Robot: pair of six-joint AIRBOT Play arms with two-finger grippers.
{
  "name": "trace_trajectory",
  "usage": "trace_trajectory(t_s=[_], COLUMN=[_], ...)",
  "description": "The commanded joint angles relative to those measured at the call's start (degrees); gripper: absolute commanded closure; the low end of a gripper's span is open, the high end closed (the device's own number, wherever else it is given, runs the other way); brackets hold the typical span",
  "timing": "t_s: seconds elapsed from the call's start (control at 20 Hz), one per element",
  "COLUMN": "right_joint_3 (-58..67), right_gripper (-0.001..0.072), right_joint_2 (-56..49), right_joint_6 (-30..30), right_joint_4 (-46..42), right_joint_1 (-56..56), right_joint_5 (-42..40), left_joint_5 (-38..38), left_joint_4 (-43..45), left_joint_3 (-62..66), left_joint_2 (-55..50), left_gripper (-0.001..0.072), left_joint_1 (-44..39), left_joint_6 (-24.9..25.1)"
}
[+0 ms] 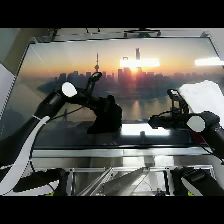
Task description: Fold the shirts.
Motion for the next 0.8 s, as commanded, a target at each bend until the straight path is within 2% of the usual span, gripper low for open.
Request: trace_trajectory(t_s=[0.0,0.05,0.1,0.15,0.2,0.3,0.5,0.65,0.75], right_joint_3=[1.9,3.5,5.4,8.0,10.8,15.9,22.3,27.2,30.5], right_gripper=[0.0274,0.0271,0.0248,0.0085,0.0057,0.0058,0.0057,0.0057,0.0057], right_joint_2=[-0.6,-1.3,-2.4,-4.4,-7.0,-13.3,-25.1,-33.0,-37.0], right_joint_6=[-20.0,-28.9,-32.9,-34.1,-34.1,-37.3,-48.1,-49.6,-53.8], right_joint_4=[9.7,14.0,16.9,18.4,18.4,19.4,19.3,16.1,13.6], right_joint_1=[0.1,0.2,0.2,0.3,0.7,2.5,11.6,16.7,19.7], right_joint_5=[-0.3,-0.2,-0.3,-0.3,0.0,1.9,1.4,0.0,-0.6], left_joint_5=[-14.1,-18.1,-21.6,-23.8,-24.3,-21.8,-6.3,5.8,13.0], left_joint_4=[0.4,0.4,0.4,0.3,0.3,0.3,-0.2,-1.8,-3.9], left_joint_3=[6.1,6.4,6.2,4.5,1.1,-7.7,-29.8,-40.0,-43.5], left_joint_2=[-0.3,-0.2,-0.2,0.3,1.6,5.3,14.8,18.6,19.6], left_gripper=[-0.0013,-0.0013,-0.0013,-0.0013,-0.0012,-0.0012,-0.0011,0.0006,0.0008], left_joint_1=[6.9,9.3,11.7,13.7,15.3,17.4,19.4,18.3,16.8], left_joint_6=[-0.2,-1.0,-1.8,-2.7,-2.6,-1.2,0.1,0.2,0.9])
